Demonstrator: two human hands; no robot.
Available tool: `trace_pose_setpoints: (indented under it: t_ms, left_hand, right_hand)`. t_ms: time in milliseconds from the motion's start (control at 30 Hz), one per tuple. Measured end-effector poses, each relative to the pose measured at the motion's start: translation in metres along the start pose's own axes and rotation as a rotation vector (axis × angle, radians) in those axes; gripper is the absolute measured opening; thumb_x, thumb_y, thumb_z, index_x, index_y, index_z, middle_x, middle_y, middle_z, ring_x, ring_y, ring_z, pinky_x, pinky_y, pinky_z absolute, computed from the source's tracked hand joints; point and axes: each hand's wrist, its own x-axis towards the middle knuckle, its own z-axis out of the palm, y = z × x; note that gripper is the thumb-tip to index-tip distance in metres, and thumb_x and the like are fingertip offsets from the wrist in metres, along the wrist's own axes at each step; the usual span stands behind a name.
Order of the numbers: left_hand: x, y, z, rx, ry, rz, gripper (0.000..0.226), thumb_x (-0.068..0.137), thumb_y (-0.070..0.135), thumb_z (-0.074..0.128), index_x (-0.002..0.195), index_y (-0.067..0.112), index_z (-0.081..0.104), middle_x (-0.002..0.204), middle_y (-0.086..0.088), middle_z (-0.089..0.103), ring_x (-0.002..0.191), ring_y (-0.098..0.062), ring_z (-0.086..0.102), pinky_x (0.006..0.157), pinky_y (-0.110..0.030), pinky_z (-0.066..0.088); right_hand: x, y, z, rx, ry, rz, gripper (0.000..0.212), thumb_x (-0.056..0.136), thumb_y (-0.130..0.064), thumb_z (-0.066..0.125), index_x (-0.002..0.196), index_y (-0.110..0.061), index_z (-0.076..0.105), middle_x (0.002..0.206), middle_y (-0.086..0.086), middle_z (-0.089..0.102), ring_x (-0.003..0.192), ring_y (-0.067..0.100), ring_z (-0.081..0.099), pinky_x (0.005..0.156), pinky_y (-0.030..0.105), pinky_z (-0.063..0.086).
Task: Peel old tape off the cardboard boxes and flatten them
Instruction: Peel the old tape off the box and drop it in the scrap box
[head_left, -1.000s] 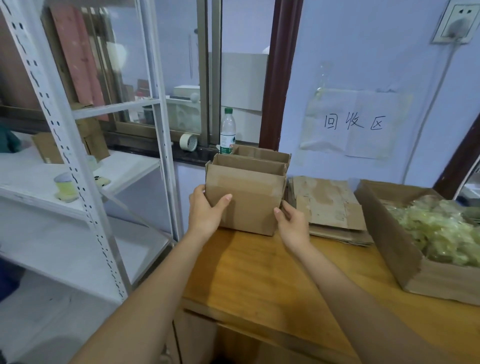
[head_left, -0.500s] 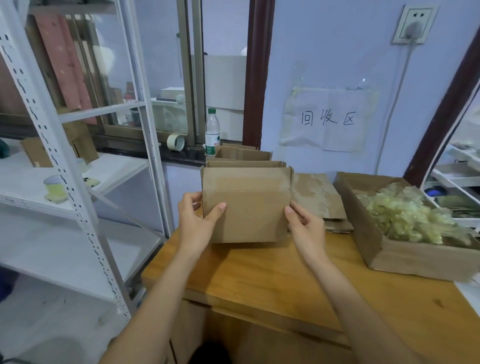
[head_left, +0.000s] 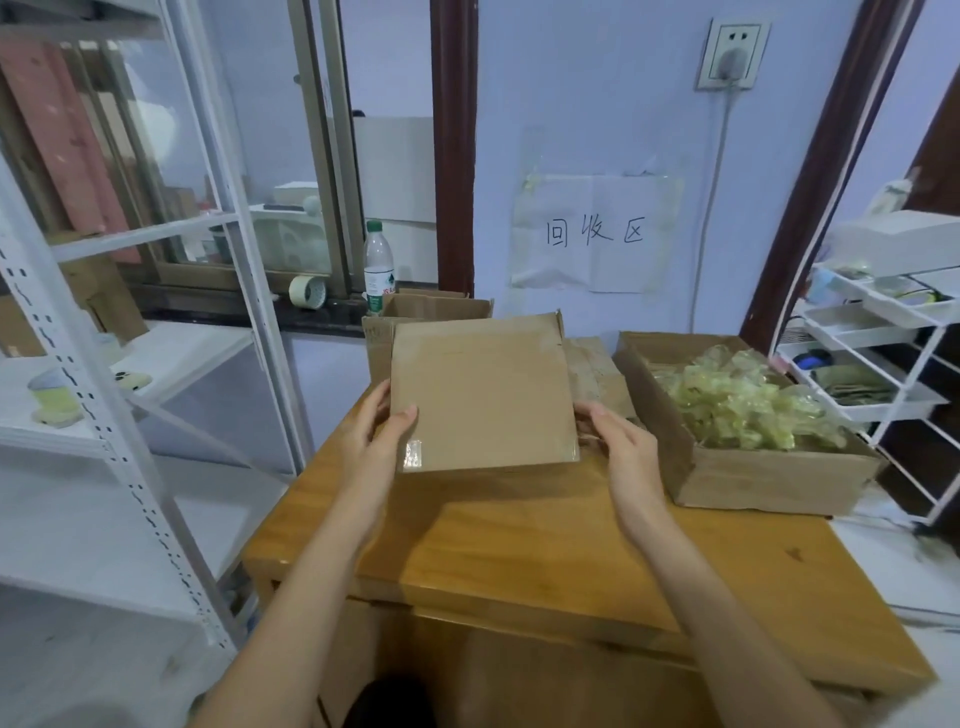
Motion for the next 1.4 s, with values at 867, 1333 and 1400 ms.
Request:
trace_pose_setpoints:
  t_ms: [867, 1333, 1400]
  left_hand:
    - [-0.046, -0.053, 0.053, -0.090, -0.329, -0.270, 0.087, 0.079, 0.072, 0.076, 0.155, 0.045, 0.043, 0.153, 0.014, 0.054, 0.144, -0.015, 0.047, 0.121, -0.049, 0.038]
    - [-0.049, -0.039, 0.057, 0.005, -0.077, -0.209, 0.037, 0.092, 0.041, 0.074, 0.128, 0.045, 0.068, 0.131, 0.014, 0.069, 0.129, -0.012, 0.059, 0.104, -0.035, 0.052]
    - [-0.042, -0.027, 0.061, 0.168, -0.065, -0.126, 0.031, 0.099, 0.027, 0.070, 0.124, 0.045, 0.068, 0.133, 0.015, 0.064, 0.128, -0.010, 0.054, 0.105, -0.035, 0.050]
  right_hand:
    - [-0.061, 0.070, -0.086, -0.203, 0.124, 0.031, 0.061, 0.083, -0.058, 0.069, 0.131, -0.020, 0.070, 0.110, -0.003, 0.073, 0.104, 0.016, 0.066, 0.088, 0.031, 0.058]
    - [-0.071, 0.063, -0.093, -0.098, 0.128, 0.021, 0.018, 0.086, -0.023, 0.078, 0.104, -0.024, 0.077, 0.097, -0.014, 0.080, 0.094, 0.004, 0.074, 0.078, 0.016, 0.058]
    - [-0.071, 0.063, -0.093, -0.104, 0.131, 0.014, 0.017, 0.084, -0.026, 0.079, 0.102, -0.024, 0.078, 0.096, -0.013, 0.080, 0.093, 0.005, 0.074, 0.077, 0.017, 0.058]
